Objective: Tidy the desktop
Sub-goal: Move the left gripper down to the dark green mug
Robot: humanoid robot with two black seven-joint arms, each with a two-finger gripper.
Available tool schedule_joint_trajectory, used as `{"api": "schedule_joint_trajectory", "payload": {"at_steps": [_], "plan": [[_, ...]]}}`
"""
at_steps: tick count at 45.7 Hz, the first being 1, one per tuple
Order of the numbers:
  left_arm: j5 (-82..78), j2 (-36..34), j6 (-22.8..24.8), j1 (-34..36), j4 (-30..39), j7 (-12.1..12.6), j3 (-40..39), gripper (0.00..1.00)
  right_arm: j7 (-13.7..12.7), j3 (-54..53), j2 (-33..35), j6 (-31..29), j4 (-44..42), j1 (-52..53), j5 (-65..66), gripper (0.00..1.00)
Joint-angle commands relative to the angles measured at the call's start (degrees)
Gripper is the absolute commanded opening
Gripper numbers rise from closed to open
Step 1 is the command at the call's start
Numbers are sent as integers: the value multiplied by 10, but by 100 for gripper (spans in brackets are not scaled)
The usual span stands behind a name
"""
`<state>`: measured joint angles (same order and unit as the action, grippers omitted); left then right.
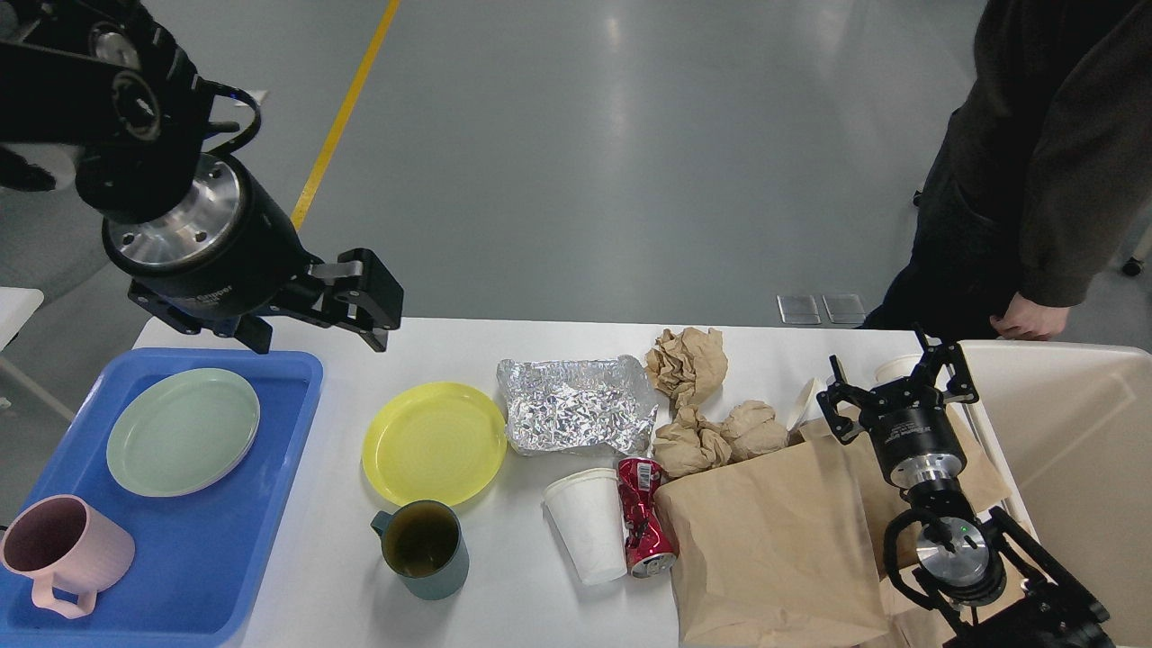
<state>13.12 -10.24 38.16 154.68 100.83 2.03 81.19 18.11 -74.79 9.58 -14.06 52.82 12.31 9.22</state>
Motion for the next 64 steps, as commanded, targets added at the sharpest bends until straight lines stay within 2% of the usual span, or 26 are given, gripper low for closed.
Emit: {"api": "schedule_joint_trajectory", "payload": {"at_steps": [1,9,16,20,28,31,35,43,50,64], "plan": [[16,10,25,12,1,0,-17,91,0,0,0,0,0,0,0,100],[17,10,23,-4,0,-3,-9,91,0,0,0,0,0,0,0,100],[17,8,-4,-84,-10,-4,2,91,0,0,0,0,0,0,0,100],[17,8,-47,-162,-28,-4,4,91,0,0,0,0,0,0,0,100],[21,41,-174,-338,-69,-6,-9,85,0,0,1,0,0,0,0,100],[35,47,-198,-381,-82,-7,-22,83,0,0,0,0,0,0,0,100],[62,50,-207,-434,-101,-6,-35,82,0,0,0,0,0,0,0,100],[106,54,-219,-503,-122,-7,-58,68,0,0,0,0,0,0,0,100],[111,75,-291,-564,-137,-5,-75,68,0,0,0,0,0,0,0,100],[114,95,-342,-625,-188,-5,-76,68,0,0,0,0,0,0,0,100]]}}
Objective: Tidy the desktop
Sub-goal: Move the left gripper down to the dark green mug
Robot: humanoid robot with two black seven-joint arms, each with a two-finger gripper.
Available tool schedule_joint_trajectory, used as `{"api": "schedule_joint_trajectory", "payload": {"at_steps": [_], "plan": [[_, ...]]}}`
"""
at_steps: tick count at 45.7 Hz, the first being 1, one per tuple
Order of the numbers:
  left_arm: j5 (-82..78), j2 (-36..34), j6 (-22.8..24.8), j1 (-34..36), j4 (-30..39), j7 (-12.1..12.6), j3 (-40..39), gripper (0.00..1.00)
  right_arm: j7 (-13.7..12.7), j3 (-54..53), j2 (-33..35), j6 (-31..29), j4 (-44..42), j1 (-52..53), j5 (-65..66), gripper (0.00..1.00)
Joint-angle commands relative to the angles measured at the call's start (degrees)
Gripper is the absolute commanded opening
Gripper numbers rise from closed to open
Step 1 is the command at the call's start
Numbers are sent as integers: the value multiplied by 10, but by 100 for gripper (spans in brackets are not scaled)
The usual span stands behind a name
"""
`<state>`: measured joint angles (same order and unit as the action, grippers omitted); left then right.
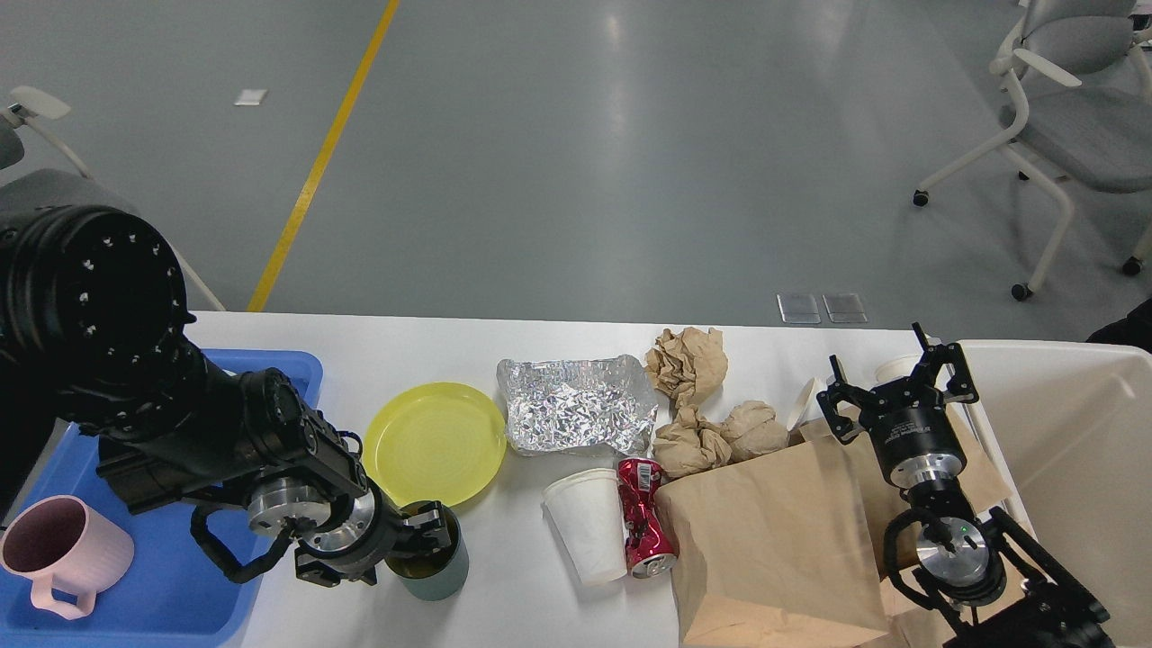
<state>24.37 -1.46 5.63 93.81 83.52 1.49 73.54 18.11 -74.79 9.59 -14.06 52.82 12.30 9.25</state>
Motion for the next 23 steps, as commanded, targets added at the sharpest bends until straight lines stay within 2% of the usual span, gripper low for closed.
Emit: {"api": "schedule_joint_trajectory", "payload": {"at_steps": [1,10,15,23], "plan": [[1,7,-19,-19,-17,1,1,68,0,0,0,0,0,0,0,100],[1,9,-48,-42,-26,0,-1,68,0,0,0,0,0,0,0,100],[1,14,-76,-51,-28,0,-1,64,0,0,0,0,0,0,0,100],[1,12,-90,-53,-33,2,0,44,0,0,0,0,0,0,0,100]]}}
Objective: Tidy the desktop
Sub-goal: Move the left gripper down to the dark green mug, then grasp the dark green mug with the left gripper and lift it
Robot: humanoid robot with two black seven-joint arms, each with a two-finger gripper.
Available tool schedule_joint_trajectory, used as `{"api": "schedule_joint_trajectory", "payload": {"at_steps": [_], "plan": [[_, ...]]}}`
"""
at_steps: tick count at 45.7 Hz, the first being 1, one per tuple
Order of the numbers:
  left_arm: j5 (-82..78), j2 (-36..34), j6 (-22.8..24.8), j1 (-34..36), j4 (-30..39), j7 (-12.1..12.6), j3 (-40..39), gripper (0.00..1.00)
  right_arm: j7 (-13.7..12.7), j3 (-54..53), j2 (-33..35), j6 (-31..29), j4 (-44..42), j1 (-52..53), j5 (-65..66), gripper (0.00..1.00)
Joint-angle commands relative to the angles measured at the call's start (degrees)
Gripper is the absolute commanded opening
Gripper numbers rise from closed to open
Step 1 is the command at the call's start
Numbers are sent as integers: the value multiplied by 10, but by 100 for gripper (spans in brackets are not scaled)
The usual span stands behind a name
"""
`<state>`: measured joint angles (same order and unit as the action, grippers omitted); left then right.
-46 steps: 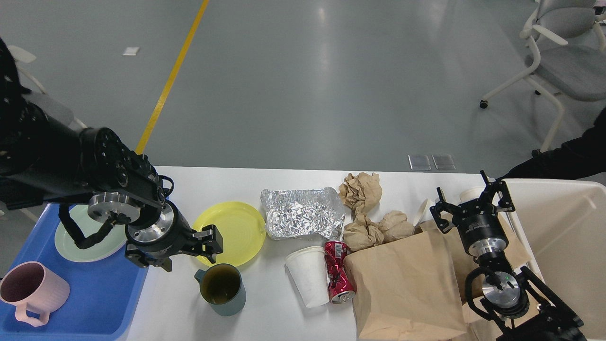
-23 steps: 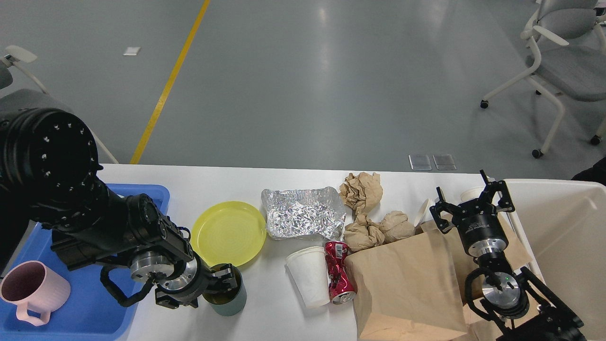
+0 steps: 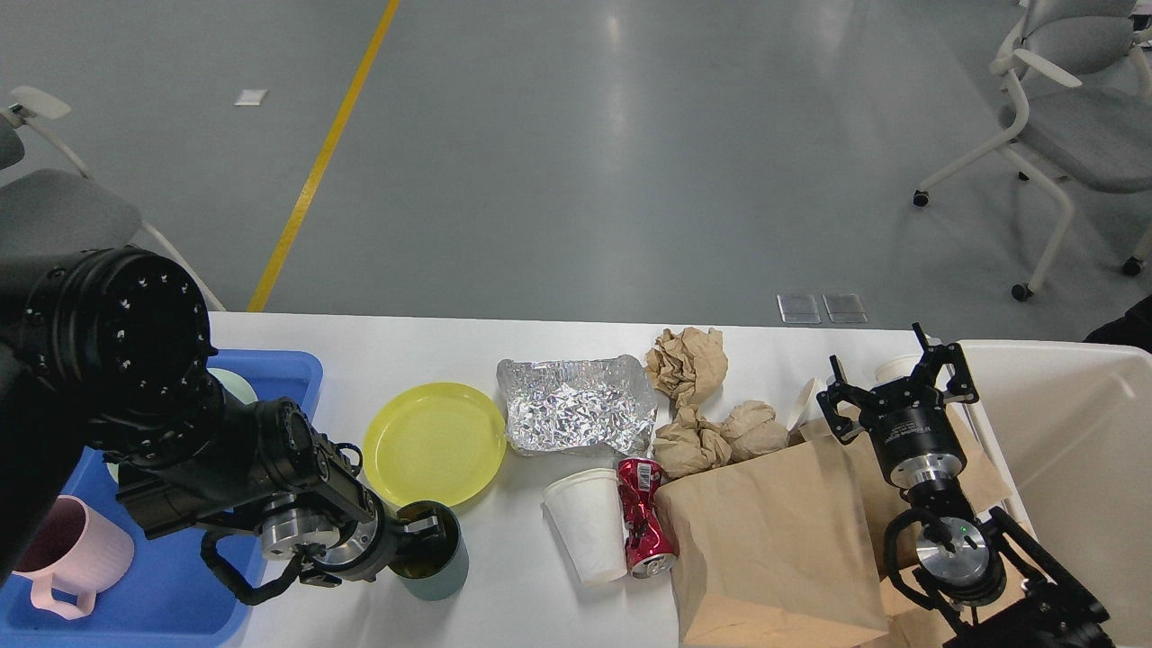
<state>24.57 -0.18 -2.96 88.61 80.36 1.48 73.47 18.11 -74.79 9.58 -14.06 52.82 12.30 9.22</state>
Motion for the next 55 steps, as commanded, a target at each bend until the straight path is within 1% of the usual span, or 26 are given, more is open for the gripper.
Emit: {"api": "schedule_joint_trajectory", "payload": {"at_steps": [1,4,6,11,17,29,38,43,46,52,55], "plan": [[-3,-1,-3,-1,-1,3,1,40,0,0,0,0,0,0,0,100],[-6,-1,5,-2,-1,5,1,26,0,0,0,0,0,0,0,100],[-7,-2,17,-2,-1,5,1,19,0,0,0,0,0,0,0,100],[-8,-4,37,-1,-1,5,0,8,0,0,0,0,0,0,0,100],[-8,-4,38,-1,-1,7,1,1,0,0,0,0,0,0,0,100],[-10,-7,40,2,1,6,7,0,0,0,0,0,0,0,0,100],[-14,-26,79,19,8,8,12,0,0,0,0,0,0,0,0,100],[-29,-36,117,69,27,10,28,0,0,0,0,0,-1,0,0,100],[-47,-39,148,104,39,17,37,0,0,0,0,0,-1,1,0,100],[-68,-68,211,205,83,38,44,0,0,0,0,0,-1,0,0,100],[-80,-88,235,268,110,40,44,0,0,0,0,0,-1,1,0,100]]}}
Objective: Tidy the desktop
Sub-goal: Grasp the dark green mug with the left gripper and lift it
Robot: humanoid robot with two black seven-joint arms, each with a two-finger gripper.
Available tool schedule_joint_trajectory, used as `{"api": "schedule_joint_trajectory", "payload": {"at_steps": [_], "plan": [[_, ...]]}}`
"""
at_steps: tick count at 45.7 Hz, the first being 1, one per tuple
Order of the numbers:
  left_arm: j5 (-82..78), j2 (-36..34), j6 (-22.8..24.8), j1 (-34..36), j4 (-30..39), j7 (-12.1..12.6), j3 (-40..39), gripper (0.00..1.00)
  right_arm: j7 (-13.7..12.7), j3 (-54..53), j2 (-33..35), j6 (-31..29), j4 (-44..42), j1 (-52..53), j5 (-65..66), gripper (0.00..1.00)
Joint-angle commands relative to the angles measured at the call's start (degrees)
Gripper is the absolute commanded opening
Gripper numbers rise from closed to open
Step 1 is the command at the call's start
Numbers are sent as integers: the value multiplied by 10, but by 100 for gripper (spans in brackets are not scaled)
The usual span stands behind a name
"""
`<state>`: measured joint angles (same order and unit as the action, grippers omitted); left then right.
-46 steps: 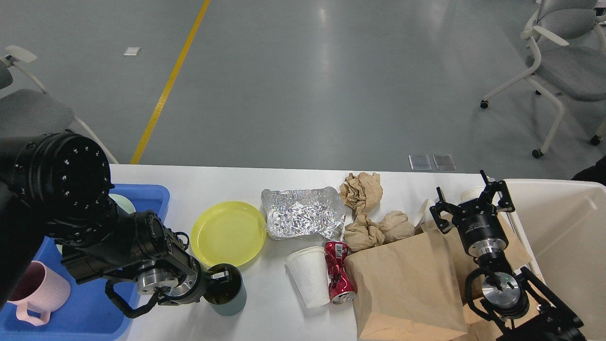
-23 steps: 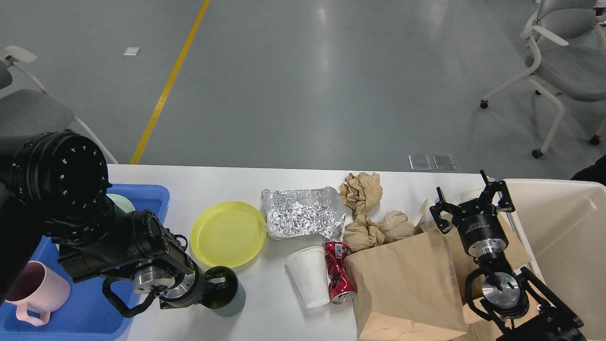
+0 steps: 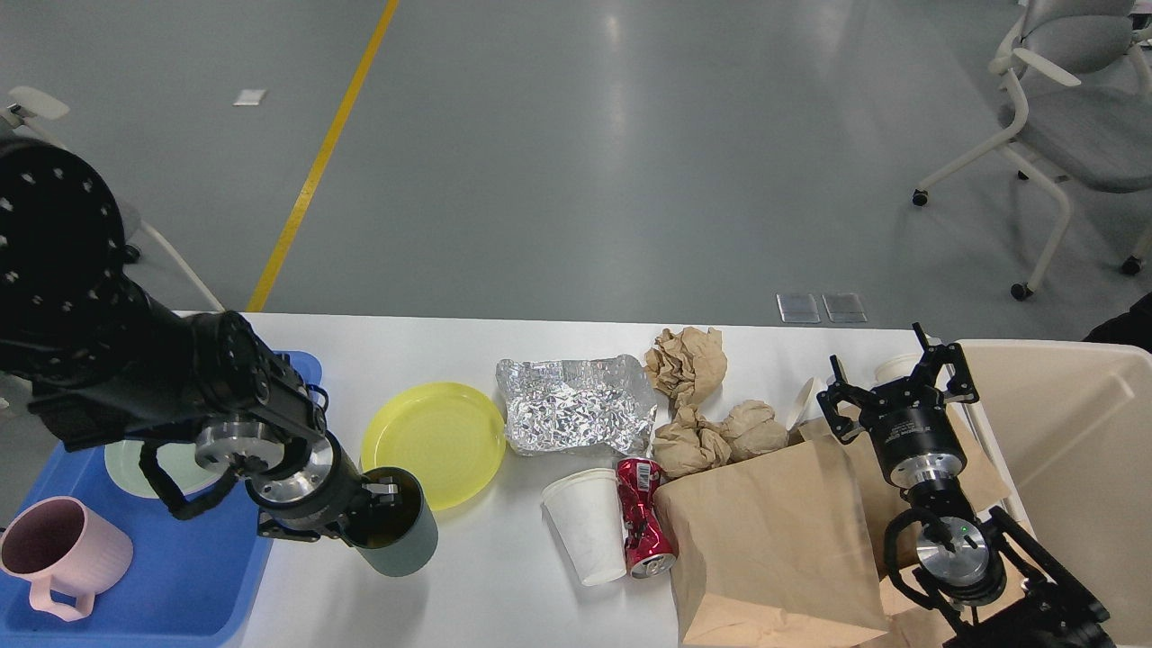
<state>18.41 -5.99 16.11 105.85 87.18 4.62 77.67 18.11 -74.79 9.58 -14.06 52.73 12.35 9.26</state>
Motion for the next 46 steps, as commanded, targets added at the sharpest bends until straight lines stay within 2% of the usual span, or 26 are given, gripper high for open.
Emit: {"api": "schedule_joint_trajectory", "payload": {"at_steps": [1,5,15,21,28,36,46], "plan": [[-23,-36,53,115,50,9,2,0,0,0,0,0,0,0,0,100],[-35,-47,102,196,70,10,5,0,0,0,0,0,0,0,0,100],[-36,-45,257,374,100,7,18,0,0,0,0,0,0,0,0,100],[-36,-38,326,439,108,2,19,0,0,0,0,0,0,0,0,100],[-38,-39,333,444,107,1,22,0,0,0,0,0,1,0,0,100],[-61,-57,336,436,99,-5,66,0,0,0,0,0,1,0,0,100],[-139,-141,332,320,32,-22,101,1,0,0,0,0,1,0,0,100]]}}
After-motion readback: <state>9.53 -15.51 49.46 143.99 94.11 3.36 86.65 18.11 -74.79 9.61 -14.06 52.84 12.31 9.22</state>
